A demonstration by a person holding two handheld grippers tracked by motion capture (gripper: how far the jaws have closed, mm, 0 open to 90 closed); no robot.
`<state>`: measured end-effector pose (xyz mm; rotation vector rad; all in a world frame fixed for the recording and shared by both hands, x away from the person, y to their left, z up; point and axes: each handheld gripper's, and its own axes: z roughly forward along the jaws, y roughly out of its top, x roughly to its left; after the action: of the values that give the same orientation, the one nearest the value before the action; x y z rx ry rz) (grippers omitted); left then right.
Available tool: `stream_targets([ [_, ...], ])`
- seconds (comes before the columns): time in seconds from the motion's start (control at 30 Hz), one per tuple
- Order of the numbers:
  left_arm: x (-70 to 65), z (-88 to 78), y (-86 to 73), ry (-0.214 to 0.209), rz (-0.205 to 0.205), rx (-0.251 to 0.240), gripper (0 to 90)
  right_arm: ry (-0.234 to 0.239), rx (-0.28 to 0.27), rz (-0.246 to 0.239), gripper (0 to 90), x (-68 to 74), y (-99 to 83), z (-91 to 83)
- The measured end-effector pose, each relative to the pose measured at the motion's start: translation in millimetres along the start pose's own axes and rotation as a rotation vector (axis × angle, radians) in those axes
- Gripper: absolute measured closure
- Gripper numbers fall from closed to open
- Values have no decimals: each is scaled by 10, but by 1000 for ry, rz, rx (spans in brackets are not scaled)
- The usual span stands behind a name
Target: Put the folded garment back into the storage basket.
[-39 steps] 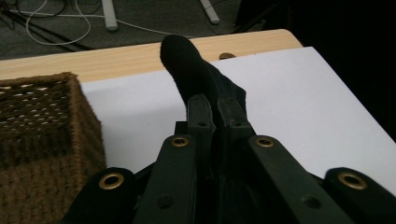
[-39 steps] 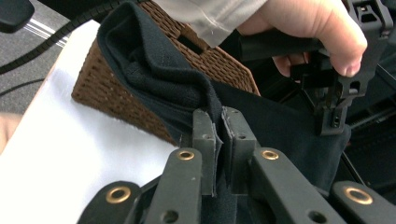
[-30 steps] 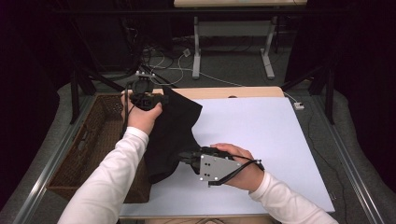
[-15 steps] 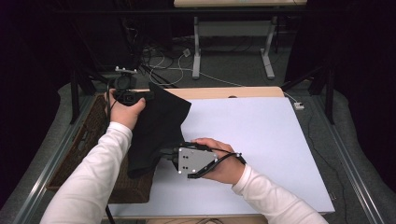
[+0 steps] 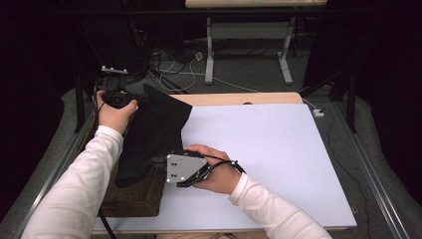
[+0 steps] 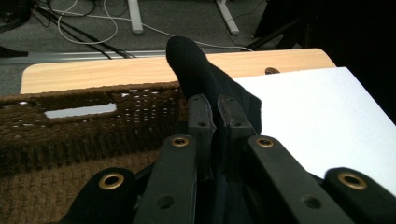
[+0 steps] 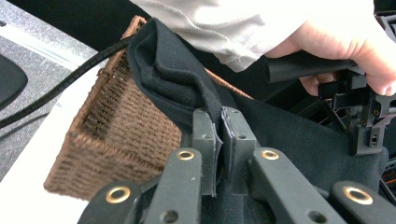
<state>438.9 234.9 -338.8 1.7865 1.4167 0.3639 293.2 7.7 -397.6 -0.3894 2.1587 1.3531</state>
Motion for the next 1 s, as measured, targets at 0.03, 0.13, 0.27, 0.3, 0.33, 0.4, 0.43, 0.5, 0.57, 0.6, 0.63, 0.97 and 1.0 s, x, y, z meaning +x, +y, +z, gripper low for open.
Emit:
stream_targets([
  [0.03, 23, -10, 4, 0, -2, -5, 853, 0, -2, 0, 855, -2, 10, 17],
  [0.13, 88, -48, 23, 5, 2, -4, 853, 1, -4, 4, 854, -13, 51, 94],
  [0.27, 175, -90, 43, 9, 0, -7, 853, 7, -11, 7, 854, -29, 99, 189],
  [0.3, 195, -104, 48, 9, -5, -9, 854, 7, -14, 9, 855, -28, 111, 217],
  [0.33, 214, -119, 53, 12, -6, -10, 853, 8, -14, 11, 854, -26, 124, 243],
  [0.4, 249, -151, 61, 11, -8, -13, 854, 12, -16, 2, 854, -23, 149, 290],
  [0.43, 269, -169, 65, 11, -10, -16, 853, 14, -18, 0, 854, -21, 163, 310],
  [0.5, 295, -208, 76, 17, -11, -14, 854, 17, -22, -1, 854, -20, 191, 346],
  [0.57, 325, -236, 84, 24, -18, -23, 854, 19, -28, 0, 854, -30, 217, 374],
  [0.6, 337, -245, 85, 27, -20, -26, 853, 21, -36, 3, 854, -37, 232, 393],
  [0.63, 352, -257, 85, 29, -24, -27, 853, 22, -39, 6, 855, -41, 240, 404],
  [0.97, 525, -239, 22, 46, -38, -14, 854, 62, -41, 17, 854, -24, 221, 563],
  [1.0, 550, -231, 14, 45, -41, -11, 853, 67, -38, 19, 854, -23, 209, 584],
])
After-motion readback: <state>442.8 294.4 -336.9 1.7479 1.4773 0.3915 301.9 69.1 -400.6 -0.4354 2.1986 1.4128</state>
